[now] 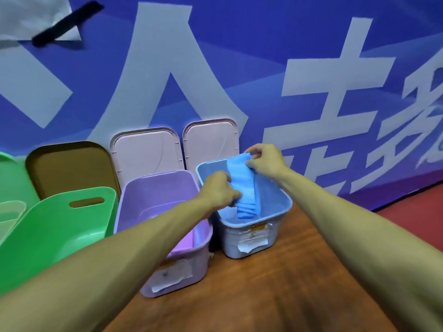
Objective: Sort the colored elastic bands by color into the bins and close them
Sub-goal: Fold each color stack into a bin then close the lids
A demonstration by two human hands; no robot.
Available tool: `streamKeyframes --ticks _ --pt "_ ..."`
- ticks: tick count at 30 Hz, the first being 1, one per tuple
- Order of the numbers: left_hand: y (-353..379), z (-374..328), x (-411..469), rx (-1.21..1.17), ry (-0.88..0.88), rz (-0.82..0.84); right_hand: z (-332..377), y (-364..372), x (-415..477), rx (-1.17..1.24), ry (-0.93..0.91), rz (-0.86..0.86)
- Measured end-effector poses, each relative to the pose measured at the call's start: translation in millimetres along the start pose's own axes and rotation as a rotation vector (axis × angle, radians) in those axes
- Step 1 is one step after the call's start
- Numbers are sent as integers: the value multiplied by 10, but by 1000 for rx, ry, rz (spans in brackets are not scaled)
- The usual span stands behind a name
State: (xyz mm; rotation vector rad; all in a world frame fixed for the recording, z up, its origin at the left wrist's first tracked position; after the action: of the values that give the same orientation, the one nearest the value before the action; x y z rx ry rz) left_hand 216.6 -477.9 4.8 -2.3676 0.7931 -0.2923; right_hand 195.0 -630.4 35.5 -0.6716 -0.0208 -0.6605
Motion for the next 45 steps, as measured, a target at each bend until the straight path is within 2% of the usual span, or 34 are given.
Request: streamKeyframes --ticks 2,4,9,12,18,26,33,36,45 --pt "18 34 65 289 70 5 -106 164 72 -129 -25 81" --pt "23 55 77 459 118 4 -205 325 91 -190 -19 159" --pt "-56 132 28 595 130 -56 -333 569 -1 -459 -53 379" --pt "-197 128 -72 542 155 -55 -267 570 -103 -563 -72 427" --pt "-621 -61 -571 445 209 -52 261 346 -576 -620 -181 418" --pt "-1350 -55 -1837 399 225 -141 1140 326 -1667 -488 -278 368" --pt "-1911 614 -3136 187 107 -223 1878 997 -2689 -188 -341 431" --pt "-2152 978 -3726 139 45 -260 2049 1474 -3199 -77 -324 527" --pt "-2588 2488 -5202 17 -340 -378 2221 2845 -4287 -106 -313 824"
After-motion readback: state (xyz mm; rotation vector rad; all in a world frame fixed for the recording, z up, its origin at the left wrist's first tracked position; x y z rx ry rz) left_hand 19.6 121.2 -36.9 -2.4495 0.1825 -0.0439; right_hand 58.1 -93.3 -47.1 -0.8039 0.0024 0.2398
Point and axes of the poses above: each hand's wrist, its own x-axis towards the middle knuckle, its own y-axis out of the palm, z = x × y, the point moved 5 cm from there along x, towards the middle knuckle, and after that the axes turned 1 degree about x, right-handed, at the moved point
